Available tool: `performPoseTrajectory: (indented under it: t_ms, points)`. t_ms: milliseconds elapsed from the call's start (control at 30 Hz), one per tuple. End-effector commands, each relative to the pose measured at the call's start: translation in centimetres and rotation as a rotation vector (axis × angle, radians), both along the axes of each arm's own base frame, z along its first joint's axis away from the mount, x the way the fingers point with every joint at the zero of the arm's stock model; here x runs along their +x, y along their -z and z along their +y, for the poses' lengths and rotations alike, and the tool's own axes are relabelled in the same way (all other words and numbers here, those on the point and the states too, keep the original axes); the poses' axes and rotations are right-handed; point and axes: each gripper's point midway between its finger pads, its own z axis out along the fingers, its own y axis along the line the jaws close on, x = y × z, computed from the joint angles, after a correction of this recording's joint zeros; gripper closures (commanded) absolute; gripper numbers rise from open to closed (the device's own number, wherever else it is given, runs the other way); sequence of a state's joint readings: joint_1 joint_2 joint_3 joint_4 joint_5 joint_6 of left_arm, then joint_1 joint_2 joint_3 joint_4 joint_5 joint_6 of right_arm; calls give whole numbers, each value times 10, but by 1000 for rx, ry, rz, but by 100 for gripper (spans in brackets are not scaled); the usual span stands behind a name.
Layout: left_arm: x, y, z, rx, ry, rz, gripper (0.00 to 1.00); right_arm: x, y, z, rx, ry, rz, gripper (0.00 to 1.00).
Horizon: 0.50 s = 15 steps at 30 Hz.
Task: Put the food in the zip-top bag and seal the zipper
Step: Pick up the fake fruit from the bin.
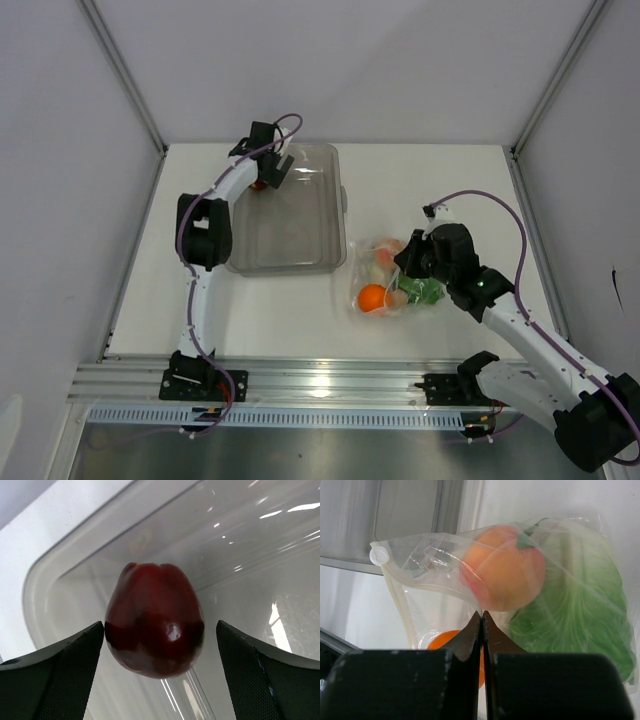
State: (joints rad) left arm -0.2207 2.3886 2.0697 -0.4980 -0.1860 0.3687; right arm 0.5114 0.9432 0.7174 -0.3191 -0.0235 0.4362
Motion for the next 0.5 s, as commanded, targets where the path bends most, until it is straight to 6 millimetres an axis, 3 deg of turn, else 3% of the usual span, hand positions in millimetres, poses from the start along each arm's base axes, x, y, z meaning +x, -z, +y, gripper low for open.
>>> performPoseTrajectory:
  t_ms: [0, 267, 467]
  points:
    - [4, -4, -9, -3, 39, -1, 7, 4, -5, -5, 9, 26, -36, 100]
    - [6, -3, -9, -5, 26, -9, 27, 4, -1, -6, 6, 28, -30, 100]
    - [6, -16, -10, -32, 2, -35, 46, 4, 0, -4, 15, 31, -22, 100]
